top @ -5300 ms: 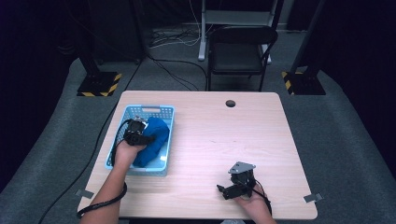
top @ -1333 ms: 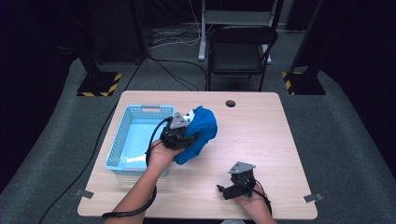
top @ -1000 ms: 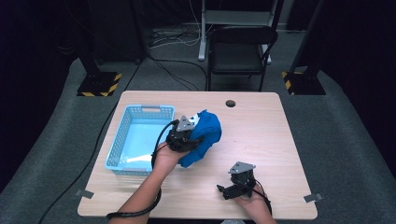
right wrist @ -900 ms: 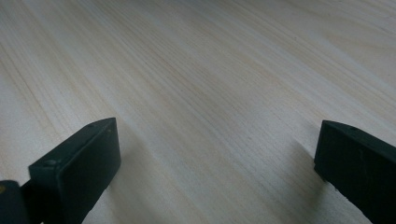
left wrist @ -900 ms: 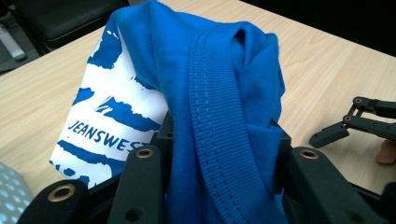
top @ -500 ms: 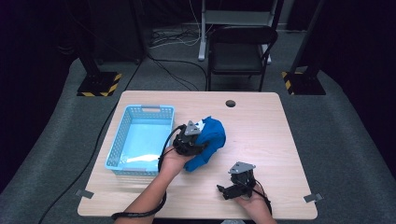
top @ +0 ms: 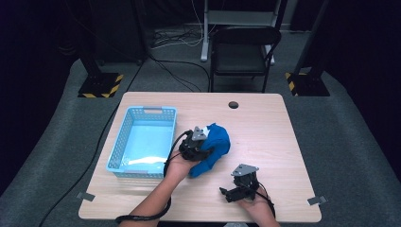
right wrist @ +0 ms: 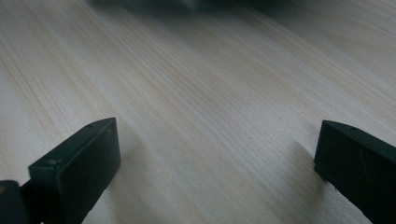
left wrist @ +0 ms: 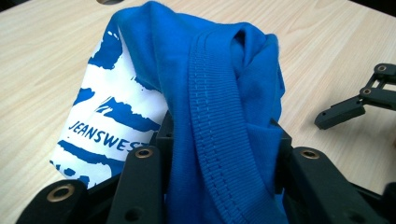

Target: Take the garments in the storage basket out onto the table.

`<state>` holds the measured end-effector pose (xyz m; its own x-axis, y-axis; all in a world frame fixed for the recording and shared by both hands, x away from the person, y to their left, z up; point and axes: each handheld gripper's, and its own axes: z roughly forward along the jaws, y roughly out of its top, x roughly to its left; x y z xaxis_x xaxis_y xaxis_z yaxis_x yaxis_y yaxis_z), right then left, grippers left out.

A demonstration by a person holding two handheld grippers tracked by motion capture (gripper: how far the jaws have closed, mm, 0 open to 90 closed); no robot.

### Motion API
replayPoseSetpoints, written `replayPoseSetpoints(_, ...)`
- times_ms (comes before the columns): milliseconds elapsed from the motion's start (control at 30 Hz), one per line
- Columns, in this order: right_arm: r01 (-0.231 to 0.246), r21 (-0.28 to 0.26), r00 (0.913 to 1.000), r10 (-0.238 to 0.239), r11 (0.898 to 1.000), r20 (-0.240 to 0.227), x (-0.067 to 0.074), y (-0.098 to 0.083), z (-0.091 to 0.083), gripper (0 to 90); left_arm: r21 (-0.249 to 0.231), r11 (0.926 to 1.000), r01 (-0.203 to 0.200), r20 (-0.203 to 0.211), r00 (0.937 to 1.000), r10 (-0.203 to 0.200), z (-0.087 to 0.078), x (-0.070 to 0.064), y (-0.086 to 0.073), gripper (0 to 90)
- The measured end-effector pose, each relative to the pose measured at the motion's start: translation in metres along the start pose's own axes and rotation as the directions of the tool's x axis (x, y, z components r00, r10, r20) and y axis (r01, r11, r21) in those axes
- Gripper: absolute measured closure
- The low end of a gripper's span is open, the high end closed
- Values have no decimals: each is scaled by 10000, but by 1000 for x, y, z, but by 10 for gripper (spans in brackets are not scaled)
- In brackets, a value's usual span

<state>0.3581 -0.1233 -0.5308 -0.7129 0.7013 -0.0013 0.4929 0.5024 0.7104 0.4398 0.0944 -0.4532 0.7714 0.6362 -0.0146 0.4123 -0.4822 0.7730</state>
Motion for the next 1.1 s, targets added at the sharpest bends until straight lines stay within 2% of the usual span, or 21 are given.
replayPoseSetpoints(400,16,1,10000,-16,10000,-18,0,0,0,0,493,9988,81,195,9998,-91,17,-4,-9,609)
replayPoseSetpoints(1100,38,0,10000,-38,10000,-36,0,0,0,0,831,9965,92,336,9994,-120,33,-6,-20,591)
